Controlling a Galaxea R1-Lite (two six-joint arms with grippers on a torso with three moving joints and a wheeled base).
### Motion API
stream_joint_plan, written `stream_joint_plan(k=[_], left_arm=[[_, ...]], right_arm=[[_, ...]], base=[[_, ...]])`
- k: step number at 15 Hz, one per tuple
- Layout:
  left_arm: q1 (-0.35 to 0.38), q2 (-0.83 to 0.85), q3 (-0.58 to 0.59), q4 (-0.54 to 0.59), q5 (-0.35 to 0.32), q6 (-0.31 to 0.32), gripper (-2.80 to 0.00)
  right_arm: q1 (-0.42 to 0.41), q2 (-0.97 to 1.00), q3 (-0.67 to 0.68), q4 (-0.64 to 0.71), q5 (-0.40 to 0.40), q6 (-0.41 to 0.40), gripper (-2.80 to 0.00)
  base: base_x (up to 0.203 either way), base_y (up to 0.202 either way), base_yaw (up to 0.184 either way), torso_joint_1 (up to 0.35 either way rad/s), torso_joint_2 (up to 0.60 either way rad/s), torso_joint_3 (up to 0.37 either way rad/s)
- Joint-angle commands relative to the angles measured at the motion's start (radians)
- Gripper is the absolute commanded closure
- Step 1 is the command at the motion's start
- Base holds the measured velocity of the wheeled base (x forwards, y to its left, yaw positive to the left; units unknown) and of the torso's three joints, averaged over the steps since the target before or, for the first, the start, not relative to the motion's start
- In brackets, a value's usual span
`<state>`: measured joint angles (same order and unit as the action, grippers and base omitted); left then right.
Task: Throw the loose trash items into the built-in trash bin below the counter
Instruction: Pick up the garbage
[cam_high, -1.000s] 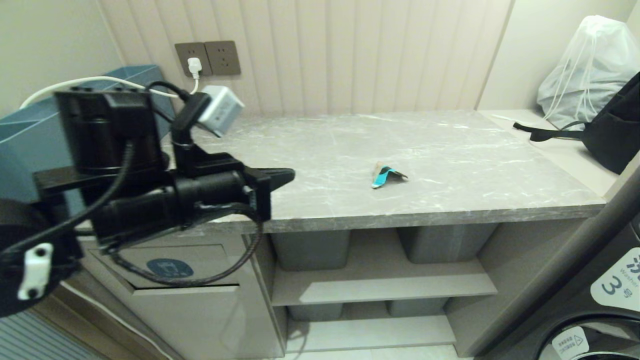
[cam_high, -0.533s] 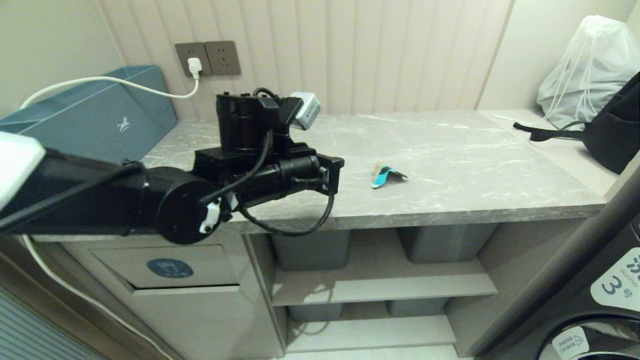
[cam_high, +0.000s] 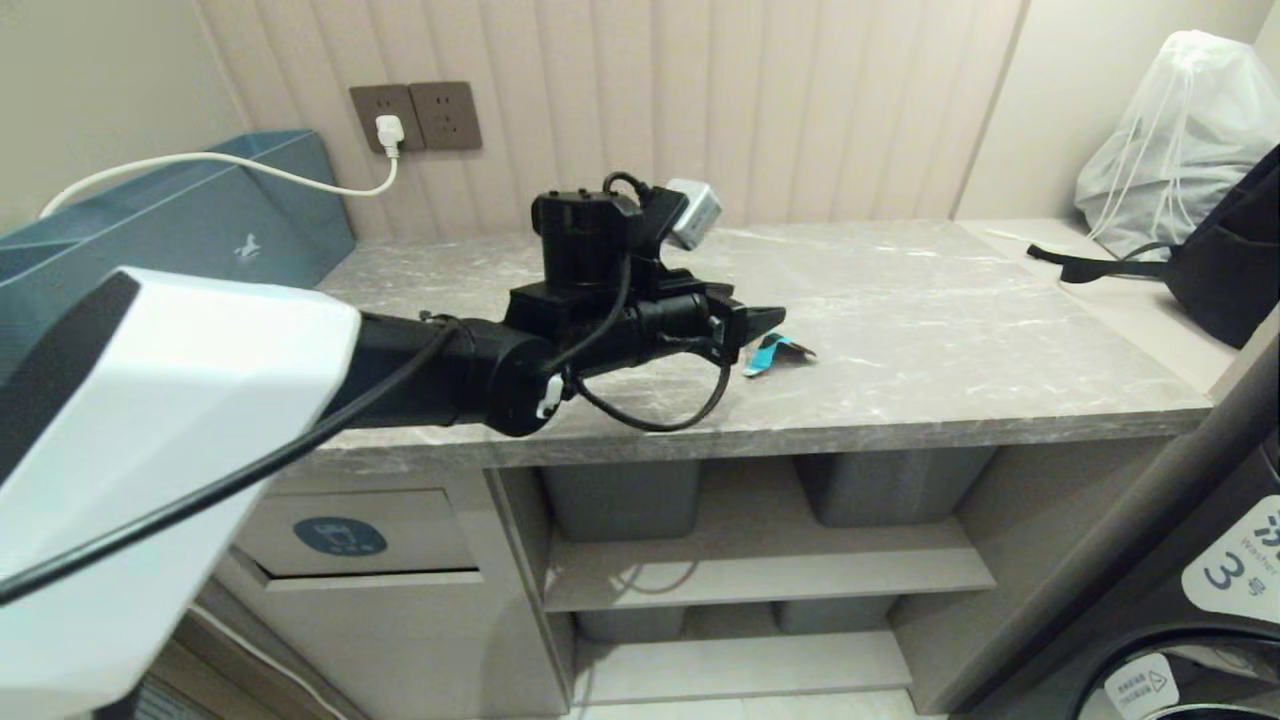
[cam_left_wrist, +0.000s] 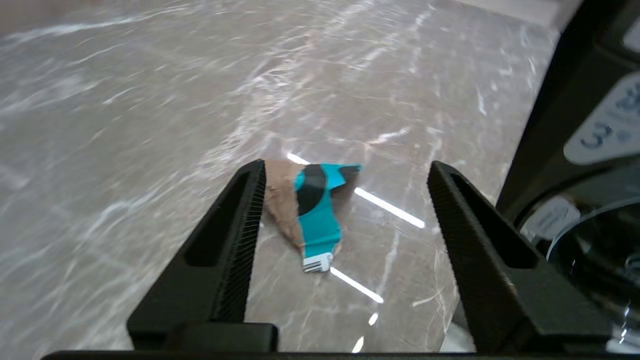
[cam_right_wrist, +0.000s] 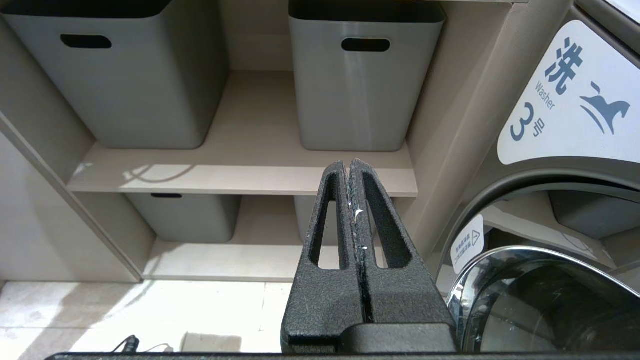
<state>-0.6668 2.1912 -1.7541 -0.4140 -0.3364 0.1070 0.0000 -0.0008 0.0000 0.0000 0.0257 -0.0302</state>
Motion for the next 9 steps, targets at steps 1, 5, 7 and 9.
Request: stream_joint_plan(k=[1, 5, 7, 9], left_arm=[[0.000, 0.053, -0.029, -0.004, -0.030, 0.045, -2.80], [-0.002, 0.095, -0.076, -0.006, -0.072, 0.089, -2.80], [-0.002, 0.118, -0.120, 0.004, -0.065, 0.139, -2.80], [-0.012, 0.139, -0.148, 0.006, -0.016, 0.151, -2.80]], right_arm=[[0.000, -0.001, 0.000, 0.000, 0.000, 0.000, 0.00], [0.000, -0.001, 0.000, 0.000, 0.000, 0.000, 0.00], [0.000, -0.001, -0.001, 0.000, 0.000, 0.000, 0.00], [0.000, -0.001, -0.001, 0.000, 0.000, 0.000, 0.00]], base=[[0.000, 0.000, 0.000, 0.000, 0.00, 0.000], [0.000, 0.000, 0.000, 0.000, 0.00, 0.000], [0.000, 0.000, 0.000, 0.000, 0.00, 0.000], [0.000, 0.000, 0.000, 0.000, 0.00, 0.000]])
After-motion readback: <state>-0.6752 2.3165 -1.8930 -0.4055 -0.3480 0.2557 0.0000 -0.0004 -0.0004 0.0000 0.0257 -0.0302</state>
